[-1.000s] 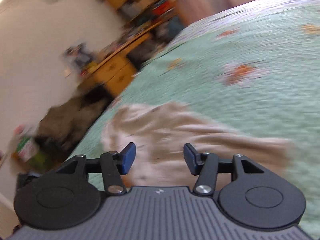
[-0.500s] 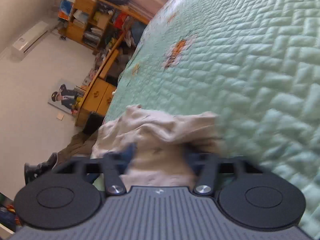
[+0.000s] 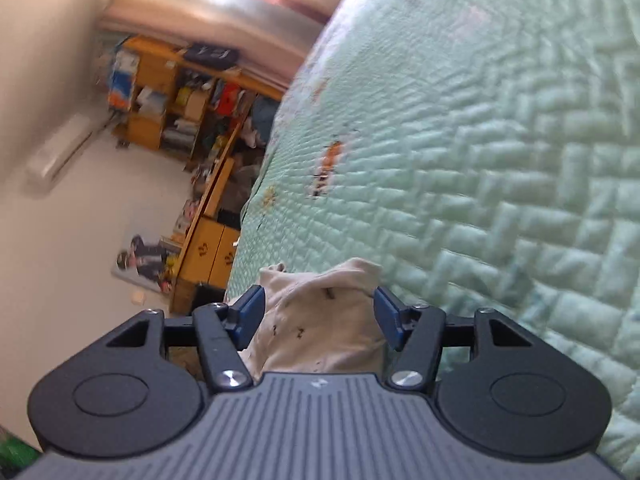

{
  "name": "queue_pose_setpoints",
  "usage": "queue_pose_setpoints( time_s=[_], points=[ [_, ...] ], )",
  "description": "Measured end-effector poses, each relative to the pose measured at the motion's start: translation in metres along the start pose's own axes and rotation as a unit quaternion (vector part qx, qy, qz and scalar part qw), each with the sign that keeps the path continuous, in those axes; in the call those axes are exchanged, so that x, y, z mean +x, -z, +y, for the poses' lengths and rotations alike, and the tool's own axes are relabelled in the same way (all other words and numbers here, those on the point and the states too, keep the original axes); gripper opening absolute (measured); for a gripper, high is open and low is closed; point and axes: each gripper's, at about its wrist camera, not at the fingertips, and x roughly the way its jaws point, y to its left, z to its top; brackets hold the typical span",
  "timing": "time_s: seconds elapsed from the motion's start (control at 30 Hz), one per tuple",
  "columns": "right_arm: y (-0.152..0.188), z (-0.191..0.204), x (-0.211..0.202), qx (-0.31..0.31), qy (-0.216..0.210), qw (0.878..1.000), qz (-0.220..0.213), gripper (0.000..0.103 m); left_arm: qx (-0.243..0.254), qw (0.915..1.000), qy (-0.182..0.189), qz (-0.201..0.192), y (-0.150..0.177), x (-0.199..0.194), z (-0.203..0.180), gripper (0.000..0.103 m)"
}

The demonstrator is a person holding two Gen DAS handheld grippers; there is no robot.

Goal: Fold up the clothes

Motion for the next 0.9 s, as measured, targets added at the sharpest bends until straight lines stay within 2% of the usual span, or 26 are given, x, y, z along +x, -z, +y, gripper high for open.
queue_pose_setpoints(
  time_s=[0.1, 0.13, 0.23, 0.37, 0.47, 0.53, 0.63, 0.77, 0.83, 0.87, 0.9],
  points=[
    [-0.002, -0.014, 0.006, 0.046, -0.028, 0.998, 0.013, 0.063, 0.040, 0.9979, -0.009, 0.051, 0.015, 0.038, -0.014, 0.087],
    [-0.006, -0.016, 0.008, 0.052, -0.032, 0.998, 0.017, 0.064, 0.042, 0.9968, -0.007, 0.067, 0.019, 0.050, -0.014, 0.087],
    [-0.020, -0.021, 0.019, 0.065, -0.043, 0.997, 0.023, 0.064, 0.035, 0.9937, -0.035, 0.100, 0.029, 0.070, -0.003, 0.083],
    [-0.047, -0.026, 0.046, 0.064, -0.059, 0.996, -0.010, 0.064, 0.030, 0.9924, -0.041, 0.112, 0.027, 0.070, 0.002, 0.079],
    [-0.052, -0.007, 0.051, 0.000, -0.031, 0.999, -0.019, 0.067, 0.000, 0.9938, -0.034, 0.106, 0.025, 0.063, 0.013, 0.077],
    [-0.040, 0.003, 0.038, -0.024, -0.039, 0.999, -0.007, 0.068, -0.019, 0.9945, -0.027, 0.099, 0.022, 0.058, 0.018, 0.075],
    [-0.021, 0.017, 0.017, -0.058, -0.055, 0.997, 0.013, 0.069, -0.029, 0.9955, -0.023, 0.087, 0.017, 0.054, 0.016, 0.078],
    [-0.004, 0.020, 0.005, -0.098, -0.027, 0.993, 0.061, 0.069, -0.024, 0.9956, -0.039, 0.081, 0.012, 0.051, 0.016, 0.079],
    [-0.013, 0.013, 0.021, -0.089, 0.004, 0.994, 0.070, 0.063, -0.024, 0.9950, -0.046, 0.085, 0.015, 0.050, 0.018, 0.078],
    [-0.018, 0.009, 0.030, -0.082, 0.020, 0.994, 0.073, 0.050, -0.017, 0.9948, -0.050, 0.087, 0.016, 0.050, 0.017, 0.078],
    [-0.028, 0.004, 0.043, -0.076, 0.024, 0.994, 0.069, 0.044, -0.015, 0.9944, -0.054, 0.089, 0.016, 0.050, 0.015, 0.078]
  ],
)
